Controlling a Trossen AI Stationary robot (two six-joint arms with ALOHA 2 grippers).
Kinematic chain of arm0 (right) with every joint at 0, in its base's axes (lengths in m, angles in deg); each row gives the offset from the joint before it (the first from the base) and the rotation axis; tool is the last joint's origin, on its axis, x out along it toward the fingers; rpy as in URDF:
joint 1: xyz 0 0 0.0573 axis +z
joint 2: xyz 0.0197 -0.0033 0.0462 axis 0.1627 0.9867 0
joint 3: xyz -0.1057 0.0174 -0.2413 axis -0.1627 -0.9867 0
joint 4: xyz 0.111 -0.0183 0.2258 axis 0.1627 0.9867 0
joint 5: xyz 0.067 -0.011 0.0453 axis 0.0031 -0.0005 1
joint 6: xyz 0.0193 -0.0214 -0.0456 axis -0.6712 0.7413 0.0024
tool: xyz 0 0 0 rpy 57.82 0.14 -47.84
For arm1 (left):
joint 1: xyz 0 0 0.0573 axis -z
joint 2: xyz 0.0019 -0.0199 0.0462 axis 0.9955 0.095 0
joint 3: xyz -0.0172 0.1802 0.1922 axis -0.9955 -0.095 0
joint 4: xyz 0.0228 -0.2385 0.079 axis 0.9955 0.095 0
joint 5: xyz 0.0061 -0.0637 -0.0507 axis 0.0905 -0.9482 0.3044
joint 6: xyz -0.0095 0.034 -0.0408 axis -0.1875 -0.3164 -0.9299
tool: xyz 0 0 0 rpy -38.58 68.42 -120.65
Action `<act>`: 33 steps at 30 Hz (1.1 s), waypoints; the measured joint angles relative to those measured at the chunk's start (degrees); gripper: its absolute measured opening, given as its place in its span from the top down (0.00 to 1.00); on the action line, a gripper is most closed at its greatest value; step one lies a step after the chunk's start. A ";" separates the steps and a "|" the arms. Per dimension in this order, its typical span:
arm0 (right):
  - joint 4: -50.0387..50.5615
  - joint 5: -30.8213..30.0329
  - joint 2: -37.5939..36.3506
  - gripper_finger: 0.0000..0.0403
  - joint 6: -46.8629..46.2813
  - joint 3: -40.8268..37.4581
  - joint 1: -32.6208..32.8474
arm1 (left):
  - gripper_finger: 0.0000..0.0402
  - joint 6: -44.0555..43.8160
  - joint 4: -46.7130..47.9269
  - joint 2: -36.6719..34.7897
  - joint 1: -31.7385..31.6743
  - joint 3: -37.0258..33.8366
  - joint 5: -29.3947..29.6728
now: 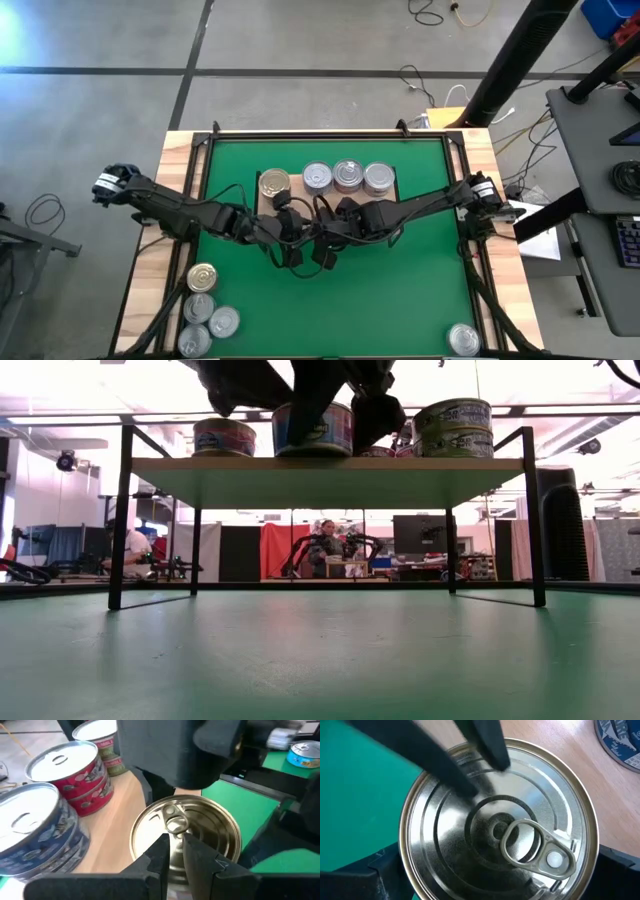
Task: Stack canned seafood by type on shelf
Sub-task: Put the right blue and pink tuna can on the shelf
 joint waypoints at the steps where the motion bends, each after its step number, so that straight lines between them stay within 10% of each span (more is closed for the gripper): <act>1: 0.04 0.00 0.00 0.01 0.03 0.00 0.00 | 0.91 0.52 -0.54 -0.43 0.02 -0.30 0.00; 11: -0.23 -0.03 0.00 0.01 -0.15 0.00 -0.13 | 0.91 -0.38 -23.89 -5.90 -0.39 -12.05 -6.51; 33: -2.78 6.12 -0.19 0.01 -0.85 0.11 -2.87 | 0.91 -1.65 -4.05 -2.67 -4.42 -7.17 -6.04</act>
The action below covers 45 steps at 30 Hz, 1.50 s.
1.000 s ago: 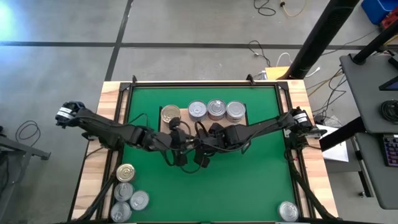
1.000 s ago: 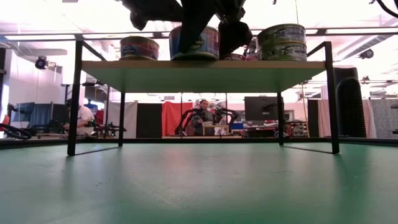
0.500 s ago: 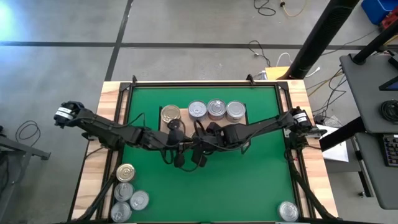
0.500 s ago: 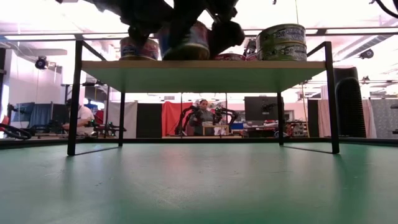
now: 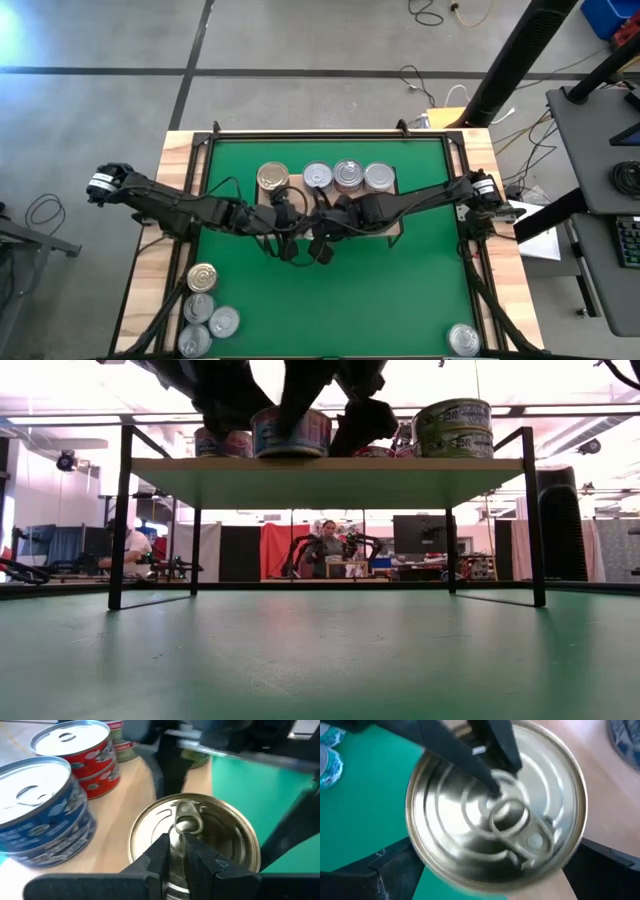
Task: Stack canned seafood by type on shelf
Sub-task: Put the right blue and pink tuna can on the shelf
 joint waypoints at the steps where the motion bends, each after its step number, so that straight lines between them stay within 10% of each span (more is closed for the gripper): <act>1: 0.64 0.85 -0.03 0.01 -0.21 0.03 -0.19 | 0.91 -0.05 0.12 0.00 0.00 -0.04 0.04; 27: 6.94 -0.15 -3.52 0.04 3.81 8.66 -0.39 | 0.91 3.10 1.08 -0.35 0.09 2.62 0.41; 37: 4.90 -0.15 -3.50 0.40 7.49 8.70 -0.39 | 0.91 4.79 13.55 -1.50 2.66 13.66 2.61; 45: 4.46 -0.15 -3.50 0.71 7.47 8.58 -0.39 | 0.91 3.34 41.80 -4.40 11.05 27.10 22.41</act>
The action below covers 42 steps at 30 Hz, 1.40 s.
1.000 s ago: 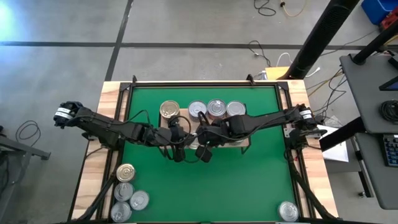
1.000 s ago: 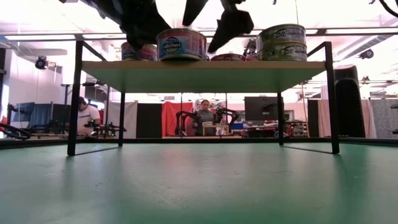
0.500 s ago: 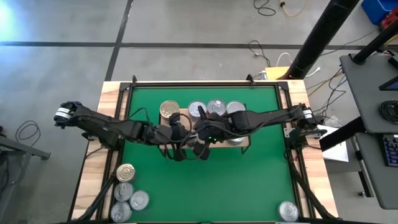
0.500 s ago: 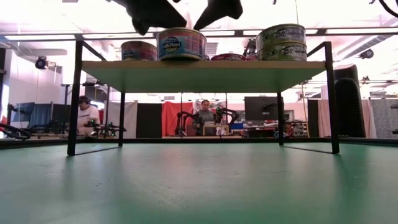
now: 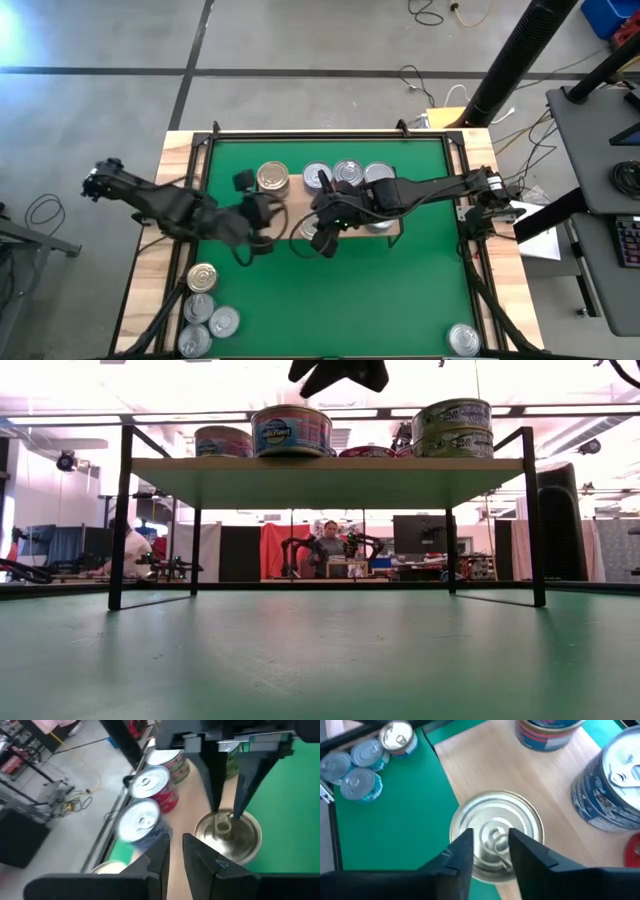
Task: Stack canned seafood by type on shelf
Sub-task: Put the right blue and pink tuna can on the shelf
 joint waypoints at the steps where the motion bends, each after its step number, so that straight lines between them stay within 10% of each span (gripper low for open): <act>1: -0.84 -0.02 0.06 0.73 -0.02 -0.23 0.00 | 0.91 -0.88 2.91 -0.49 1.03 1.29 1.06; 16: -1.80 -0.09 5.22 0.95 -0.55 -0.42 -0.63 | 0.91 -20.11 13.27 -13.06 14.34 -3.28 5.19; 42: 18.99 -6.12 4.47 0.97 2.47 0.21 -0.85 | 0.91 -32.84 12.76 -9.87 24.89 -8.55 -0.24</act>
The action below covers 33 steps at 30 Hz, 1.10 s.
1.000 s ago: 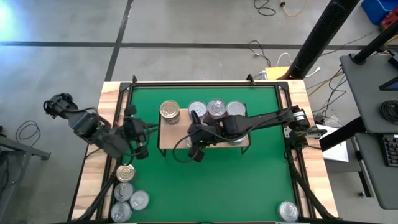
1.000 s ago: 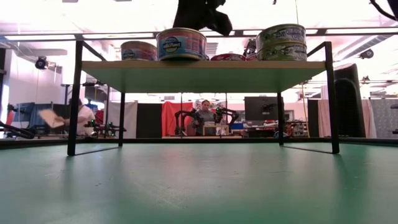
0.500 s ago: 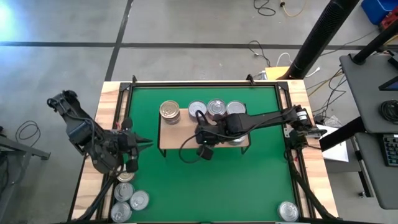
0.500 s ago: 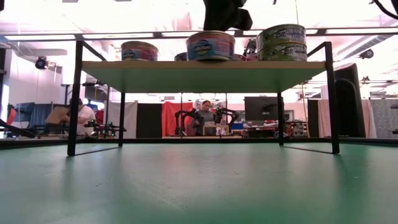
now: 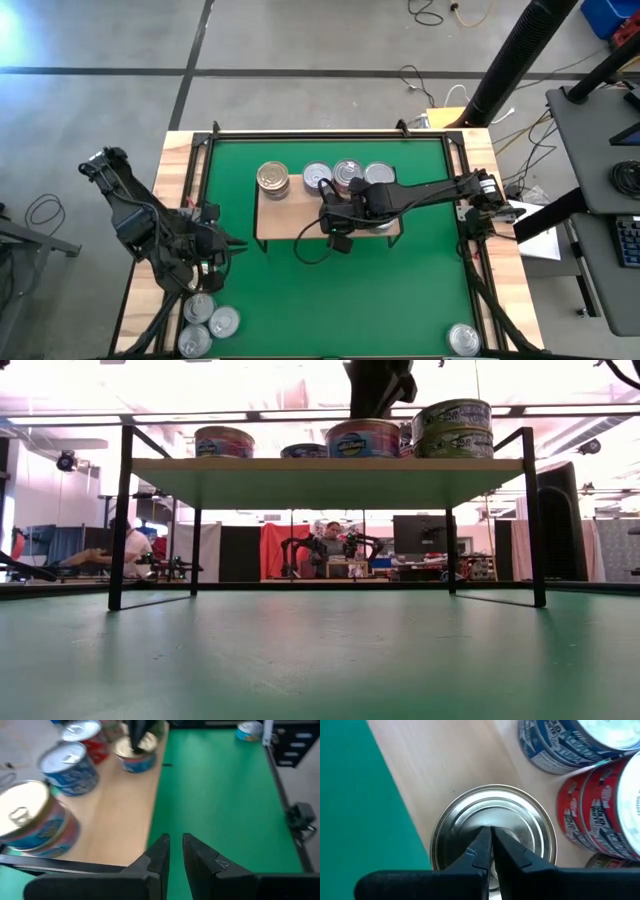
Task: Stack canned seafood by type on shelf
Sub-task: Put the right blue and pink tuna can on the shelf, then stack the blue and pink tuna can on top of the blue and pink tuna can on the shelf
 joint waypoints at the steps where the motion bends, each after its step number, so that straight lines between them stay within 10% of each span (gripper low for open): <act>1: -0.10 -0.36 -0.23 0.97 -0.04 0.00 0.00 | 0.91 0.00 -0.06 0.38 0.04 0.34 -1.00; 20: -1.74 -10.59 -4.73 0.97 -1.90 15.76 12.38 | 0.91 -26.21 0.30 11.55 10.30 1.50 -34.77; 33: -2.60 -13.32 -4.75 0.97 -2.71 16.94 14.32 | 0.91 -36.64 24.33 17.85 9.63 -1.59 -39.33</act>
